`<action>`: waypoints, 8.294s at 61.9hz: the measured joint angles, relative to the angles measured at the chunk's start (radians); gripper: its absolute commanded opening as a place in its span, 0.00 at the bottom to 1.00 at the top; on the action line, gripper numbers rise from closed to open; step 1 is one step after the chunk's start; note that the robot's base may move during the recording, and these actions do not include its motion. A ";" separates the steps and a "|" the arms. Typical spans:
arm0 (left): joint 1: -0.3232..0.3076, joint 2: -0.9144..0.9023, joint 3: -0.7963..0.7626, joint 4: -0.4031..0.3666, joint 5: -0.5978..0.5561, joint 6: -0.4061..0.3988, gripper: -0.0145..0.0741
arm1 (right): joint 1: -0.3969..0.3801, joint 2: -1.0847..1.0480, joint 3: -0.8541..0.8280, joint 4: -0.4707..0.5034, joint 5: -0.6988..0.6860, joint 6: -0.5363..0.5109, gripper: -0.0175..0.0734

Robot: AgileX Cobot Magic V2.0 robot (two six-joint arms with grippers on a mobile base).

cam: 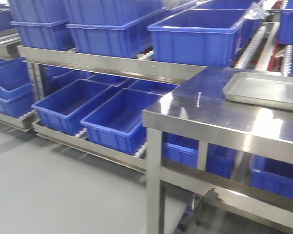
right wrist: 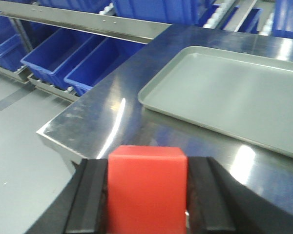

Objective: Sort and place red and blue blocks on shelf
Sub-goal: 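Drive the base away from the tray table holding both cubes, then drive the base across the floor to the shelf of blue bins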

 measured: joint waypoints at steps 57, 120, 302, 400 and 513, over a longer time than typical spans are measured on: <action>0.000 0.000 0.000 0.000 0.000 0.000 0.30 | 0.000 0.000 0.000 0.000 0.000 0.000 0.25; 0.000 0.000 0.000 0.000 0.000 0.000 0.30 | 0.000 0.000 0.000 0.000 0.000 0.000 0.25; 0.000 0.000 0.000 0.000 0.000 0.000 0.30 | 0.000 0.000 0.000 0.000 0.000 0.000 0.25; 0.000 0.000 0.000 0.000 0.000 0.000 0.30 | 0.000 0.000 0.000 0.000 -0.001 0.000 0.25; 0.000 0.000 0.000 0.000 0.000 0.000 0.30 | 0.000 -0.001 0.000 0.000 -0.001 0.000 0.25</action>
